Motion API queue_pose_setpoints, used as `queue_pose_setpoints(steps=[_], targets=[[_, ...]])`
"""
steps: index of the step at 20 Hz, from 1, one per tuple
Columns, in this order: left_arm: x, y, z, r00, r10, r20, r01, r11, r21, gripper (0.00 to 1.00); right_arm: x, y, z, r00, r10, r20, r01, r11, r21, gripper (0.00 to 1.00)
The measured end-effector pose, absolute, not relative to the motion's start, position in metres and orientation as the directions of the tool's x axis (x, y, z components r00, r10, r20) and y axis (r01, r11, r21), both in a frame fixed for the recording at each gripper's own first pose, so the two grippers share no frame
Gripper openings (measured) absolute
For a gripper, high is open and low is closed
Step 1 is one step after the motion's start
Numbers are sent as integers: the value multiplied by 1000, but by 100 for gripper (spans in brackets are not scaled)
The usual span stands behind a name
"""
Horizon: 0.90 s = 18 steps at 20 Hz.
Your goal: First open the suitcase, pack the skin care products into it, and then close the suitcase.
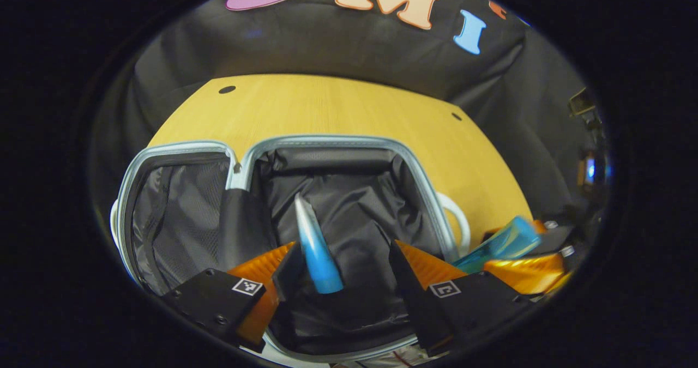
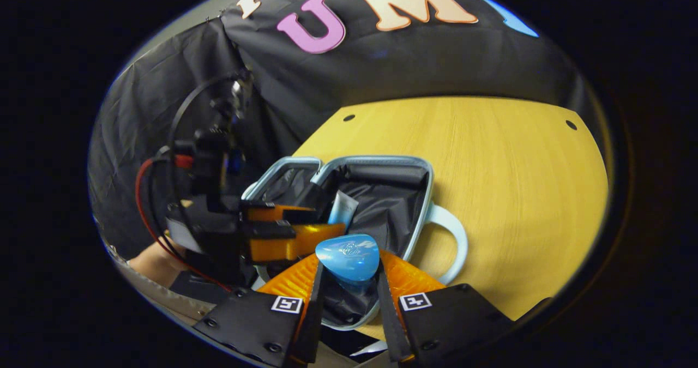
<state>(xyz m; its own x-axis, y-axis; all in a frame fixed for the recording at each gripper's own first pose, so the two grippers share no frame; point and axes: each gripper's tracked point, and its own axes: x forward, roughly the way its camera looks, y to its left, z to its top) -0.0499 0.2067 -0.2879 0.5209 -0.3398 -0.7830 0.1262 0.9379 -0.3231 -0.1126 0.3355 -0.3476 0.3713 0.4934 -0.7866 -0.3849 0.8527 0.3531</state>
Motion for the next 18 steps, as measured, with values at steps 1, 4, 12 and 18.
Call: queue_pose_setpoints(steps=[1, 4, 12, 18], targets=[[-48, 215, -283, 533, -339, -775, 120, 937, -327, 94, -115, 340, -357, 354, 485, -800, -380, 856, 351, 50], [-40, 247, -266, 585, -310, -750, 99, 945, -313, 90, -112, 353, -377, 334, 458, -824, -363, 869, 336, 47], [-41, 371, -268, 636, -144, -758, -70, 968, -242, 94, -68, 372, -378, 435, 397, -808, -300, 910, 285, 93], [-41, 484, -271, 659, 20, -752, -216, 963, -164, 94, -51, 384, -360, 538, 385, -750, -310, 917, 249, 98]])
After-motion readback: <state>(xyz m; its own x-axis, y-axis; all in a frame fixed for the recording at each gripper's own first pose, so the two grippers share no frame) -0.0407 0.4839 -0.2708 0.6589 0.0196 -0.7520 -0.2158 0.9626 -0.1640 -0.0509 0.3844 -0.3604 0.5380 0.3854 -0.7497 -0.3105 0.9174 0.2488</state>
